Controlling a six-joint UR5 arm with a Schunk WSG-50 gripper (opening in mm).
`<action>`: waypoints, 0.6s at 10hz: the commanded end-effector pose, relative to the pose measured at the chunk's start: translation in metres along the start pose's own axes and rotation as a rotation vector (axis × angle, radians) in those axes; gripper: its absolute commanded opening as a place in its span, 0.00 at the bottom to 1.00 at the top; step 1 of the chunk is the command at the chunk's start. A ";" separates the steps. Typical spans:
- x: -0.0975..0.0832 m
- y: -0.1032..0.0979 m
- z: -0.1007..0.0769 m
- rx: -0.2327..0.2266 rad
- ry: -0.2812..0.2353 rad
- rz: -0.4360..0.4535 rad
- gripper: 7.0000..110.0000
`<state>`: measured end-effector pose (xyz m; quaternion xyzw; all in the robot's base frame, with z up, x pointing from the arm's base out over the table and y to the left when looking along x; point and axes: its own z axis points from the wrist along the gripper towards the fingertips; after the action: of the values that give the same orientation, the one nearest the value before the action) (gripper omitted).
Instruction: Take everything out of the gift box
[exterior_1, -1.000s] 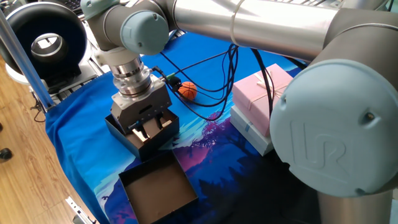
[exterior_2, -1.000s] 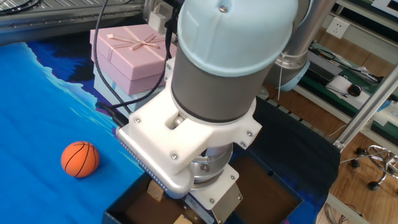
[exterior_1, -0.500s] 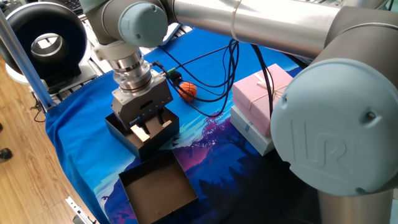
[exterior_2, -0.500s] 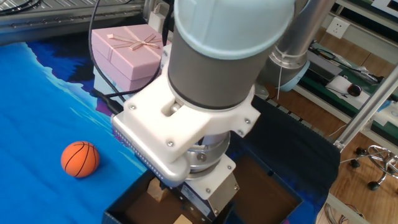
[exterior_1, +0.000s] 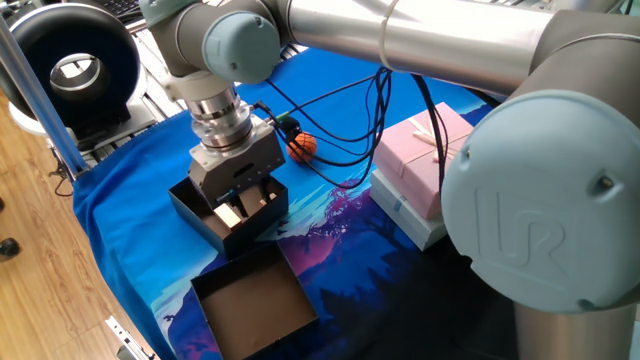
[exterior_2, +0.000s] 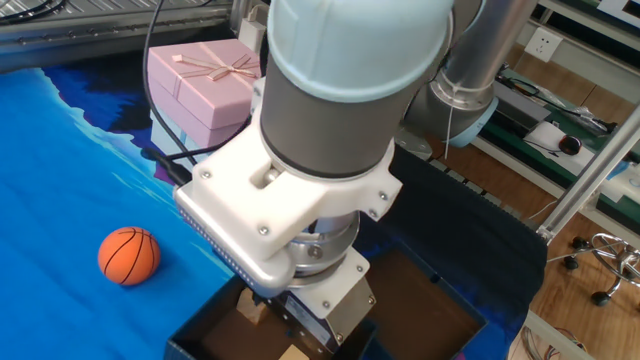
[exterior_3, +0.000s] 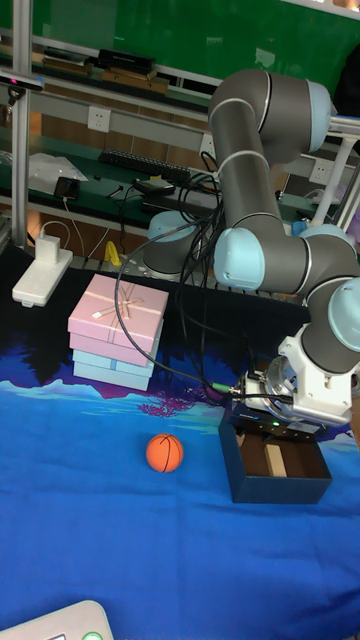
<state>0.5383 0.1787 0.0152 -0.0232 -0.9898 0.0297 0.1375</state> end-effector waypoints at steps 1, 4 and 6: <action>0.002 0.006 0.001 -0.028 0.005 0.009 0.36; 0.004 0.014 -0.004 -0.035 0.016 0.020 0.36; 0.002 0.026 -0.005 -0.054 0.019 0.031 0.36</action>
<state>0.5371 0.1929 0.0170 -0.0337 -0.9890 0.0184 0.1426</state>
